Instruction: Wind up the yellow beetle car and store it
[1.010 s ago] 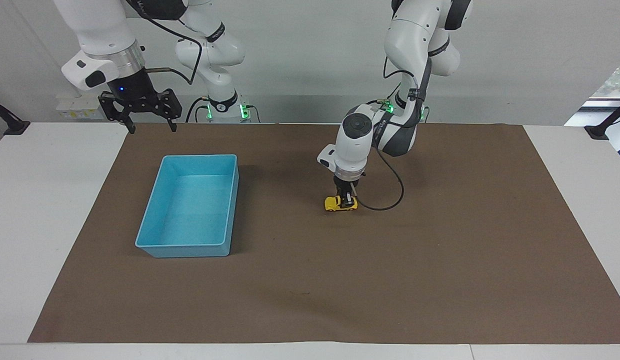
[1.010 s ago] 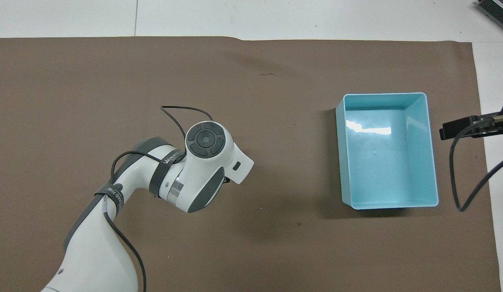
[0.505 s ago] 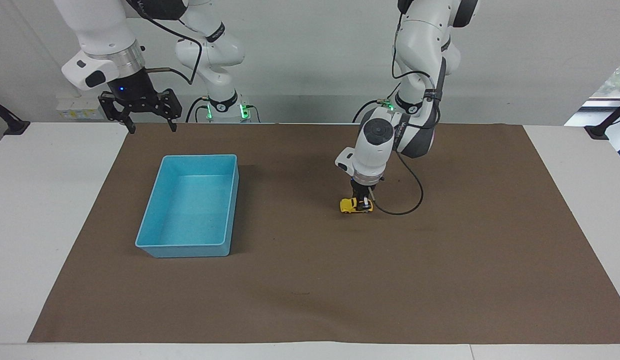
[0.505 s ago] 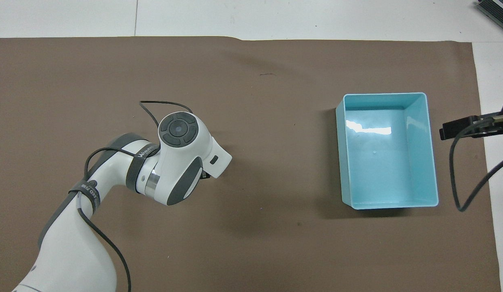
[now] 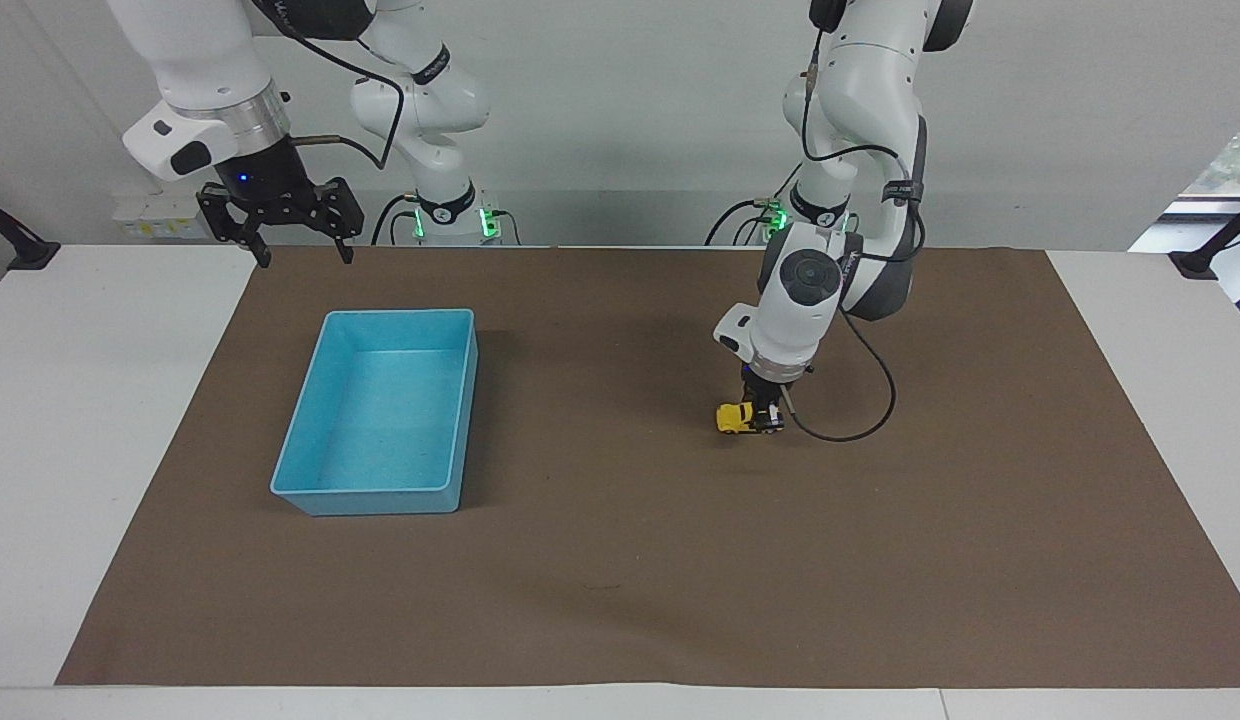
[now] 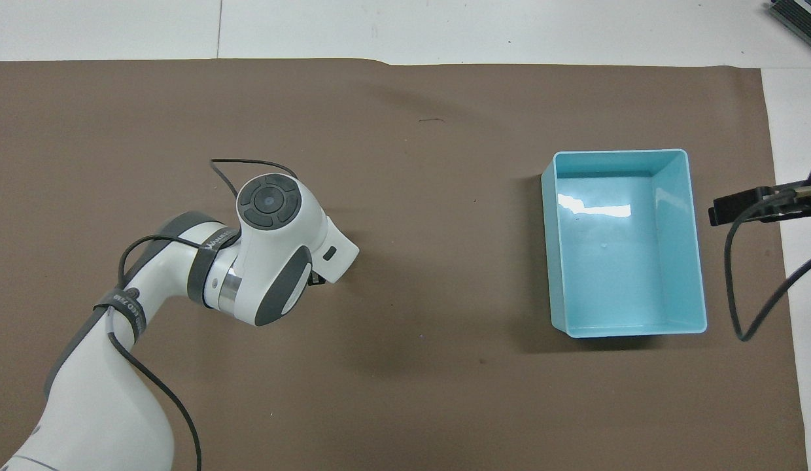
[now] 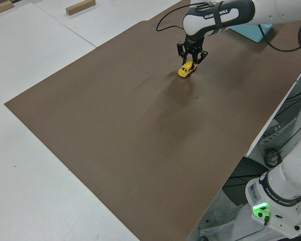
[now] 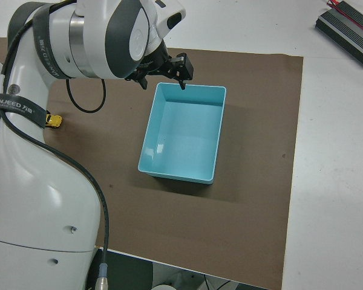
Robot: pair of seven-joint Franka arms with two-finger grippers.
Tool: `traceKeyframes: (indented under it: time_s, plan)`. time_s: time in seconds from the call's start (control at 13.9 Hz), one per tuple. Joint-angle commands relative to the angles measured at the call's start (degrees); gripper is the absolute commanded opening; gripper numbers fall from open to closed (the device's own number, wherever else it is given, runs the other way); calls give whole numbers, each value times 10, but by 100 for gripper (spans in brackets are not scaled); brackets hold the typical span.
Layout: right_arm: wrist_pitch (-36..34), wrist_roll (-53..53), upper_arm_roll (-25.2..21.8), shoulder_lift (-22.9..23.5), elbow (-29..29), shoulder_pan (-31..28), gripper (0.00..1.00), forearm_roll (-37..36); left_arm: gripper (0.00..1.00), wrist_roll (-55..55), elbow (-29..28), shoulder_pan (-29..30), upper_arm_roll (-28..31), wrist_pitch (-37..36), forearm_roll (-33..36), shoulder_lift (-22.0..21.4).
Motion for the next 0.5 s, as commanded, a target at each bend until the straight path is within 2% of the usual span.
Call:
traceKeyframes:
  time_s: [0.0,0.43]
  plan:
    - [-6,8,2,-4,-1,-5,100,4,0,27,-5,29,5,48,12,36]
    - [-7,8,2,-4,-1,-5,100,4,0,71,-9,71,6,48,12,37]
